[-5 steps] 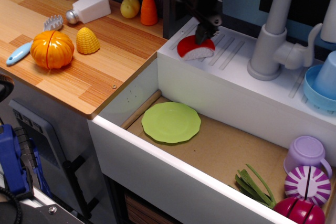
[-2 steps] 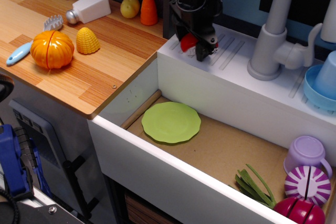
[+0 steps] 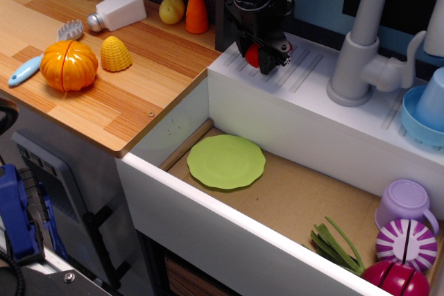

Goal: Put sushi on plate

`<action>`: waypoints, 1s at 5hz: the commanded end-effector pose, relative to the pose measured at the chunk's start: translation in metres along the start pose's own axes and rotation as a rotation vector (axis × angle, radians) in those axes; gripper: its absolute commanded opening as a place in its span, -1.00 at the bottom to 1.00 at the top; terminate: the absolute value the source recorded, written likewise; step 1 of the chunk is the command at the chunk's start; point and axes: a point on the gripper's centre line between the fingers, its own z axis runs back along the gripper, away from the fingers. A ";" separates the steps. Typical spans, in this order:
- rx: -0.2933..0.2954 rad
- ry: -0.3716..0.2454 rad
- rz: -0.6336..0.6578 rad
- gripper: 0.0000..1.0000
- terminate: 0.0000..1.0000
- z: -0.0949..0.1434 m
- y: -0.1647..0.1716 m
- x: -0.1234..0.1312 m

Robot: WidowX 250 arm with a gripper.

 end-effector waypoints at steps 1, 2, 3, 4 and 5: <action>0.042 0.035 0.071 -1.00 -1.00 0.040 -0.008 0.005; 0.078 0.109 0.149 -1.00 -1.00 0.053 -0.018 -0.021; 0.056 0.151 0.209 -1.00 -1.00 0.053 -0.028 -0.045; 0.023 0.189 0.240 -1.00 -1.00 0.046 -0.027 -0.058; 0.014 0.199 0.260 -1.00 -1.00 0.031 -0.033 -0.065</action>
